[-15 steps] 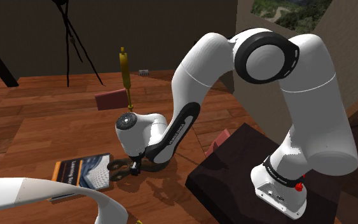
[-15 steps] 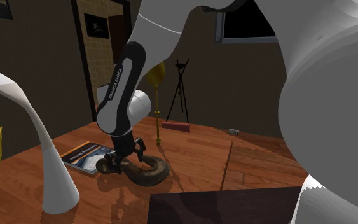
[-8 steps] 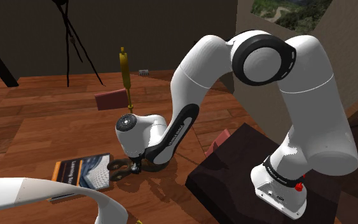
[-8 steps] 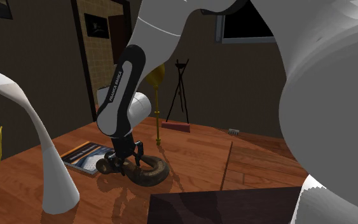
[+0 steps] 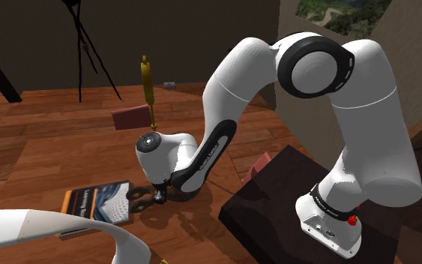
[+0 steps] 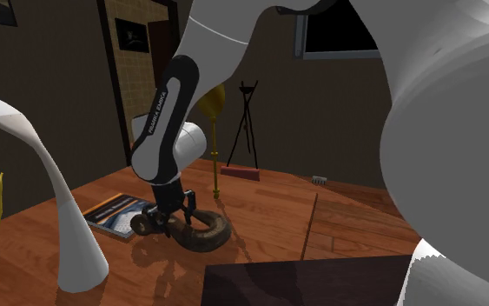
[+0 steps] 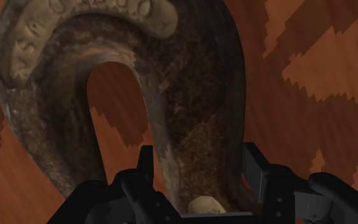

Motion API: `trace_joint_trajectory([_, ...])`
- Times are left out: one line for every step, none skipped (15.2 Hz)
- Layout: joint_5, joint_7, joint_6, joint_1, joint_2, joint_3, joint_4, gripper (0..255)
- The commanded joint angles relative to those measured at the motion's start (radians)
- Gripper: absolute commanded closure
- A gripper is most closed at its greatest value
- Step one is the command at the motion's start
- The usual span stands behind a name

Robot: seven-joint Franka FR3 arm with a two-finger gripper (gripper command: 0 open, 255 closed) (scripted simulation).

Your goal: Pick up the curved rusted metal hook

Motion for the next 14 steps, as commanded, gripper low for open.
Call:
trace_joint_trajectory([0.011,-0.01,-0.015,-0.009,-0.024,0.011,-0.008,255])
trace_joint_trajectory([0.016,-0.014,-0.022,-0.013,-0.036,0.017,-0.013,255])
trace_joint_trajectory([0.022,-0.019,-0.029,-0.017,-0.048,0.022,-0.018,255])
trace_joint_trajectory([0.027,-0.023,-0.037,-0.021,-0.061,0.028,-0.023,255])
trace_joint_trajectory([0.033,-0.028,-0.044,-0.026,-0.073,0.033,-0.028,255])
trace_joint_trajectory([0.039,-0.033,-0.052,-0.03,-0.085,0.039,-0.032,255])
trace_joint_trajectory([0.045,-0.038,-0.059,-0.034,-0.096,0.044,-0.036,255])
trace_joint_trajectory([0.051,-0.043,-0.067,-0.038,-0.108,0.05,-0.04,255])
trace_joint_trajectory([0.057,-0.047,-0.075,-0.042,-0.12,0.055,-0.044,255])
trace_joint_trajectory([0.064,-0.052,-0.082,-0.046,-0.132,0.061,-0.047,255])
trace_joint_trajectory([0.07,-0.058,-0.09,-0.05,-0.143,0.066,-0.051,255])
trace_joint_trajectory([0.077,-0.063,-0.098,-0.054,-0.155,0.072,-0.054,255])
trace_joint_trajectory([0.078,-0.064,-0.1,-0.055,-0.157,0.073,-0.054,255])
trace_joint_trajectory([0.078,-0.064,-0.1,-0.055,-0.157,0.073,-0.054,255])
